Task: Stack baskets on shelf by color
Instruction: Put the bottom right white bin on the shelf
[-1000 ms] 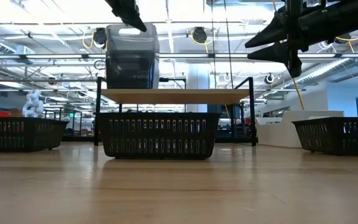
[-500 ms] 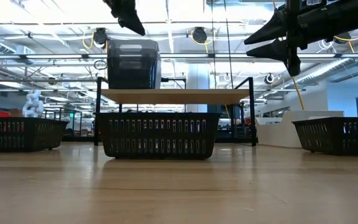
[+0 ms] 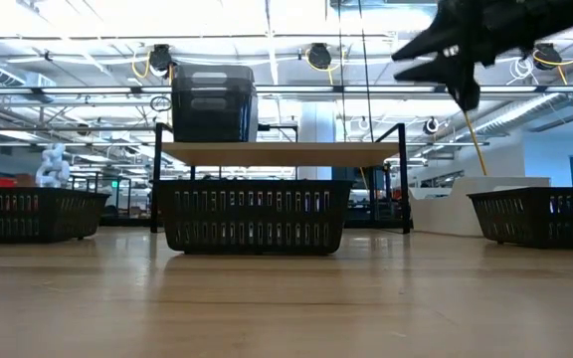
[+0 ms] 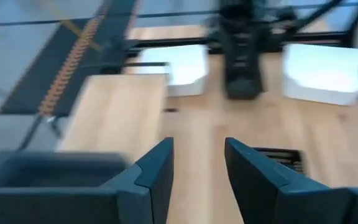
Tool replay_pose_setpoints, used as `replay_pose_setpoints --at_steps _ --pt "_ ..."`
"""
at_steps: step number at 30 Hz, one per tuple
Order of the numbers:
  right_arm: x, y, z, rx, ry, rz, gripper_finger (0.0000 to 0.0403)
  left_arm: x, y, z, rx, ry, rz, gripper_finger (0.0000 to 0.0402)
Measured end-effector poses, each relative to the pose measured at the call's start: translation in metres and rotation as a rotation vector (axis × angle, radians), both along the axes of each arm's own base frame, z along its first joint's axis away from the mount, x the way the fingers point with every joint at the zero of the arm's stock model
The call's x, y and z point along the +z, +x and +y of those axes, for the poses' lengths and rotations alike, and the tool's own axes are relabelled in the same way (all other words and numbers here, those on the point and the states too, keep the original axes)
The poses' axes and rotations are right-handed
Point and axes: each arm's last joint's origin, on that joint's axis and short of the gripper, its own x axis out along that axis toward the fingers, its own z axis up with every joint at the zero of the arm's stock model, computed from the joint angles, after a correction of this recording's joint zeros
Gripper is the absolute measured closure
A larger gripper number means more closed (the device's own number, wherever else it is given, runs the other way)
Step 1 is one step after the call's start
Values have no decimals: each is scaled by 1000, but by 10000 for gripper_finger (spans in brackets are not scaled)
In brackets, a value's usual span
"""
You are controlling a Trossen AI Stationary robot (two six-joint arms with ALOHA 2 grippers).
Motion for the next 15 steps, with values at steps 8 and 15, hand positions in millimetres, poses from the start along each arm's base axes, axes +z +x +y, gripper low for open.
replay_pose_setpoints --at_steps 8,15 --pt "72 7 -5 14 -169 208 280 -19 26 -45 42 -86 98 261" --pt "80 28 12 144 -77 413 280 -33 28 -69 201 -140 190 261"
